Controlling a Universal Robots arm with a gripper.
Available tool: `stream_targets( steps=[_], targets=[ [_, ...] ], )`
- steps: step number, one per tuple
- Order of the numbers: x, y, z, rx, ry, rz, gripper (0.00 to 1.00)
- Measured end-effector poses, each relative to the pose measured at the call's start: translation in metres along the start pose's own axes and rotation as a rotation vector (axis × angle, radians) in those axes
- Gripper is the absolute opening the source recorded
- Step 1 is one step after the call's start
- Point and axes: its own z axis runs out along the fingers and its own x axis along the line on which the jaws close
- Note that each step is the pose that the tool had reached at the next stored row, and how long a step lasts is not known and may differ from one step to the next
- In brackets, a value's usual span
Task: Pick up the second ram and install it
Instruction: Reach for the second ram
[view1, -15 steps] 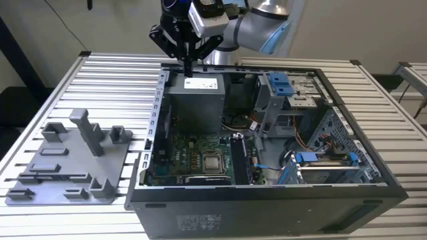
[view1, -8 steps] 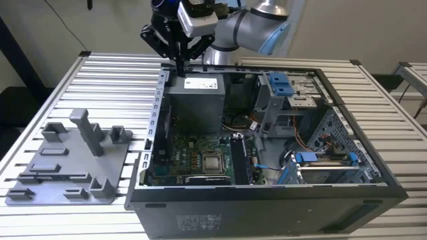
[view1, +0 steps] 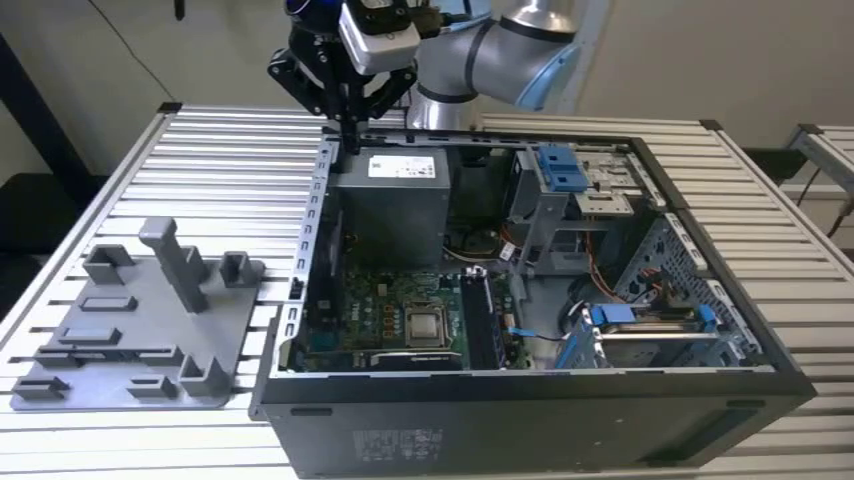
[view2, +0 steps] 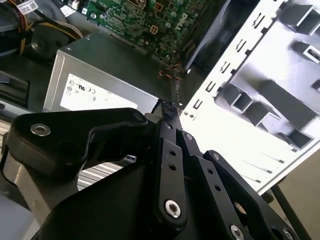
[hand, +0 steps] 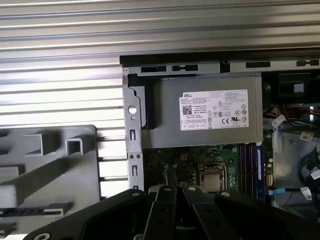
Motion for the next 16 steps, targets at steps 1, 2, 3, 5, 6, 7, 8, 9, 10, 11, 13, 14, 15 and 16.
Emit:
stream_targets(
  steps=[1, 2, 3, 5, 6, 7, 8, 9, 10, 11, 13, 14, 15, 16],
  targets=[
    [0.0012, -0.0001, -0.0001, 0.0001, 0.0001, 0.0, 0.11],
    [0.0032, -0.0002, -0.0001, 0.0002, 0.0002, 0.0, 0.11],
    [0.0051, -0.0004, -0.0002, 0.0001, 0.0001, -0.001, 0.11],
    [0.0085, -0.0006, -0.0003, 0.0001, 0.0005, -0.003, 0.11],
    [0.01, -0.0007, -0.0003, -0.0001, 0.0009, -0.004, 0.11],
    [0.0115, -0.0008, -0.0003, -0.0005, 0.0015, -0.005, 0.11],
    [0.013, -0.0009, -0.0003, -0.001, 0.0021, -0.006, 0.11],
    [0.0146, -0.001, -0.0004, -0.0013, 0.0027, -0.007, 0.11],
    [0.0164, -0.0011, -0.0004, -0.0018, 0.0031, -0.008, 0.11],
    [0.0183, -0.0013, -0.0004, -0.0024, 0.0033, -0.009, 0.11],
    [0.0223, -0.0016, -0.0005, -0.0034, 0.0039, -0.011, 0.11],
    [0.0244, -0.0017, -0.0005, -0.0039, 0.0041, -0.011, 0.11],
    [0.0266, -0.0019, -0.0006, -0.0043, 0.0043, -0.012, 0.11],
    [0.0289, -0.002, -0.0006, -0.0045, 0.0044, -0.012, 0.11]
  ],
)
